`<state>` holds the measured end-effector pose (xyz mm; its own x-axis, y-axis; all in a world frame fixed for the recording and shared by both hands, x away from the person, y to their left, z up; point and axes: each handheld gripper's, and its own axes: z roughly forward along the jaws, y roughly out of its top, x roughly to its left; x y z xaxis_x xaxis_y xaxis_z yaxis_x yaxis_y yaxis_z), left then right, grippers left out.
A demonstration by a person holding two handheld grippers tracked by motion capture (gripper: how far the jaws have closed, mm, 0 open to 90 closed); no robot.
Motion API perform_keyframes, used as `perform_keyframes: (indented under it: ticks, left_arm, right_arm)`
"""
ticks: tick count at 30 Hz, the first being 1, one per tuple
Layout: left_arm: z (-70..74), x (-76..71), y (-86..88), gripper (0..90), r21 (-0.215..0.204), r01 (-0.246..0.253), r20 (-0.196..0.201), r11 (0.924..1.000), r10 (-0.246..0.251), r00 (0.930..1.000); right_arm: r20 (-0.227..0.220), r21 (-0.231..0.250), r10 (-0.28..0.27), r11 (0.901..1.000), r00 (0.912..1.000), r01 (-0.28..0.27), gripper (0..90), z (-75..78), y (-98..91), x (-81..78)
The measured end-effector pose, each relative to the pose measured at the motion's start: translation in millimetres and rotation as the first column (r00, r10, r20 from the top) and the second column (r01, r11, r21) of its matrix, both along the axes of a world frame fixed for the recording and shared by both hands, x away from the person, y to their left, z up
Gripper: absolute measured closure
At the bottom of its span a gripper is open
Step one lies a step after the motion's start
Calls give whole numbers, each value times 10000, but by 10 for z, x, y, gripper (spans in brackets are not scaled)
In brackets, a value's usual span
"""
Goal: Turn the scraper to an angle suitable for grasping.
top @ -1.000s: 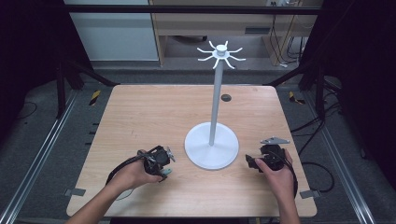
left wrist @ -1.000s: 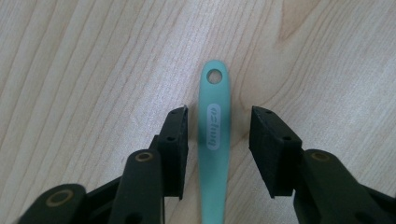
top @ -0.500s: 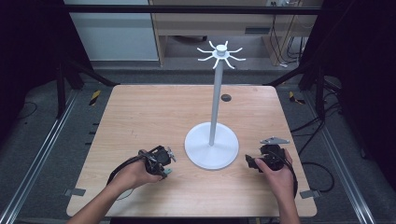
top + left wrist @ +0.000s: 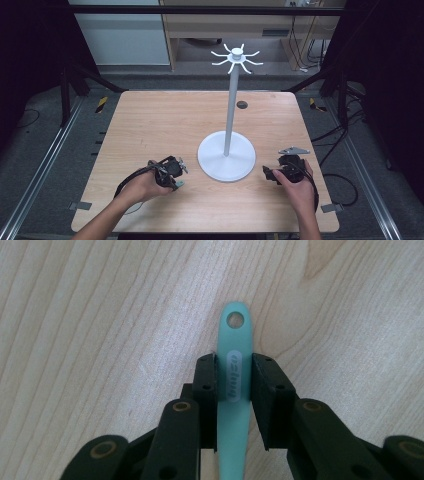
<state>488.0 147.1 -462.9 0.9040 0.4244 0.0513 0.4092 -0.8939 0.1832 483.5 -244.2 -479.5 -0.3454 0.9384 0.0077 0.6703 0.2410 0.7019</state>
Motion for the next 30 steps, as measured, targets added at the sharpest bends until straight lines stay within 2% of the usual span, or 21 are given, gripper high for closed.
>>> perform_keyframes:
  ticks: [5,7,8,9,10,11,13,15,16,17,19,20,28,29,30]
  left_arm:
    - [2,-14,22,739,-149,-6,132,9999,8,9999]
    - [53,-14,56,739,-484,-92,344,9988,109,9993]
    - [53,-14,56,740,-484,-92,344,9988,109,9993]
    - [116,-18,90,740,-733,-94,544,9973,134,9984]
    - [116,-18,90,740,-733,-94,544,9973,134,9984]
    - [186,-36,130,740,-1076,-106,814,9941,194,9965]
    - [223,-47,154,740,-1209,-149,922,9925,262,9954]
    - [301,-70,209,741,-1518,-175,1136,9883,350,9929]
    - [389,-95,269,741,-1808,-226,1352,9833,476,9897]
    - [389,-95,269,741,-1808,-226,1352,9833,476,9897]
    - [479,-117,332,741,-2171,-291,1520,9757,633,9864]
    - [528,-124,366,741,-2235,-293,1631,9743,670,9843]
    - [808,-154,606,742,-3193,-493,2104,9464,1216,9700]
    - [864,-148,658,742,-3400,-551,2164,9388,1351,9669]
    - [864,-148,658,742,-3400,-551,2164,9388,1351,9669]
  right_arm:
    - [-10,-1,33,10000,10000,-33,76,-3,-4,2]
    - [-13,0,29,10000,10000,-29,76,-4,-4,2]
    - [-16,-1,29,10000,10000,-29,75,-4,-4,3]
    - [-11,-5,27,10000,10000,-27,76,-3,-4,2]
    - [-10,-7,8,10000,10000,-8,76,-2,-2,1]
    - [-14,-6,4,10000,10000,-4,75,-2,-2,0]
    - [-15,-18,25,10000,10000,-25,76,-3,-3,1]
    - [-29,-40,8,10000,10000,-8,76,-5,1,1]
    - [-23,-51,32,10000,10000,-32,76,-4,1,0]
    - [-33,-26,14,10000,10000,-14,76,-3,7,-1]
    - [-39,-19,41,10000,10000,-41,76,-2,7,-2]
    - [-43,-27,42,10000,10000,-43,76,-3,8,-2]
    - [-58,-103,11,9999,10000,-11,76,-11,16,2]
    - [-59,-109,16,9999,10000,-17,76,-12,16,2]
    - [-59,-109,16,9999,10000,-17,76,-12,16,2]
